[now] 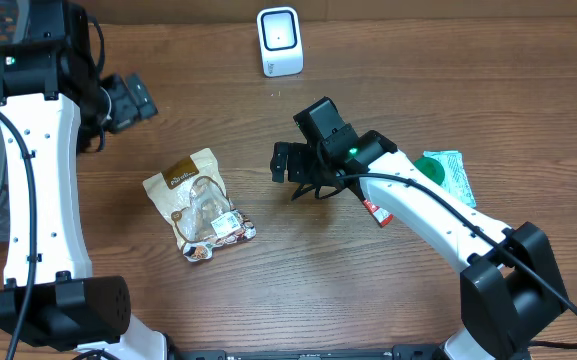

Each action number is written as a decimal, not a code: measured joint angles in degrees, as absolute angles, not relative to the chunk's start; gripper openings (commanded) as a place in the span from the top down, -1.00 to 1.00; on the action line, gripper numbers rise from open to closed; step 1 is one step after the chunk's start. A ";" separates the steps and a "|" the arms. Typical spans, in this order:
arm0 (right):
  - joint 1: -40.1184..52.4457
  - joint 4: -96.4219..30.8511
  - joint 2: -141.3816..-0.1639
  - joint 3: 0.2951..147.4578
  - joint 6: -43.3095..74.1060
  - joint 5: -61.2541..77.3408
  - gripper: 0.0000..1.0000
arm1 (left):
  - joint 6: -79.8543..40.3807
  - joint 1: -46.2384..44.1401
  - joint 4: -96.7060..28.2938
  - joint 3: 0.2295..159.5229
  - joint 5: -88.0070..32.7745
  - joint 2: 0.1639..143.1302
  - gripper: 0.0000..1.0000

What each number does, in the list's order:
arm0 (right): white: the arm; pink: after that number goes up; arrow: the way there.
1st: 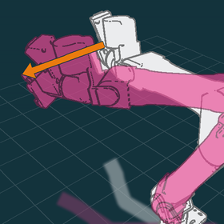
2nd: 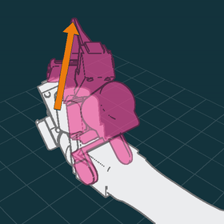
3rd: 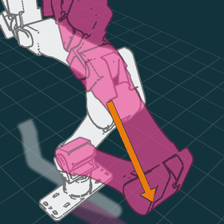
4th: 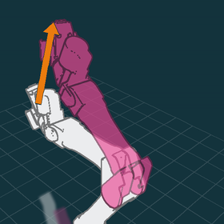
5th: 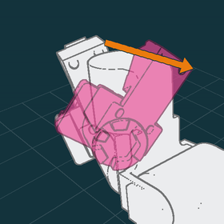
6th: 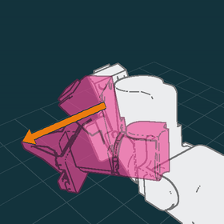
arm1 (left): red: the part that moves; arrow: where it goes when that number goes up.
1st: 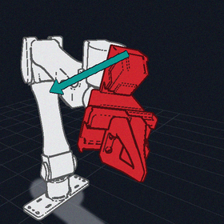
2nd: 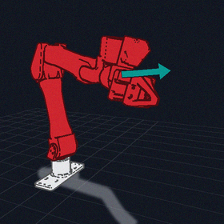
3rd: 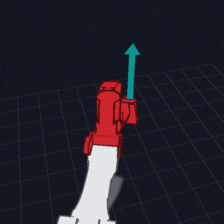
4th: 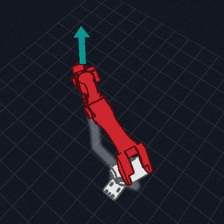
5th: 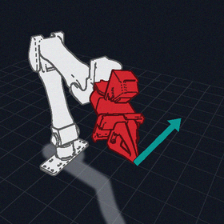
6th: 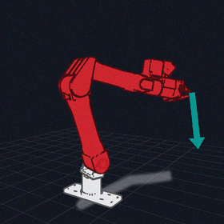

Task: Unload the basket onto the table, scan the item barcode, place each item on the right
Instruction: 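Move the left gripper right over the clear snack bag, then lower the left gripper and grasp the snack bag's top edge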

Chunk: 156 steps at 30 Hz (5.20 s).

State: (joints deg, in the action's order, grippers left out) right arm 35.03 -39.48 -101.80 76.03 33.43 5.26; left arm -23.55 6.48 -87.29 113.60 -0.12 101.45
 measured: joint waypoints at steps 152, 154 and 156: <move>34.59 -41.74 -101.86 76.03 33.47 5.08 -1.00 | -10.37 -4.14 -68.27 84.03 -16.62 101.12 0.89; 34.59 -41.80 -101.86 76.03 33.50 5.08 -1.00 | -11.94 -2.81 -69.32 84.03 -15.29 98.08 0.90; 34.57 -41.82 -101.86 76.03 33.47 5.10 -1.00 | -13.45 -2.46 -70.32 84.03 -13.76 94.52 0.90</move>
State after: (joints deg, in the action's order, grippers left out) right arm 34.57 -41.82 -101.86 76.03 33.47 5.10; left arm -13.45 -2.46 -70.32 84.03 -13.76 94.52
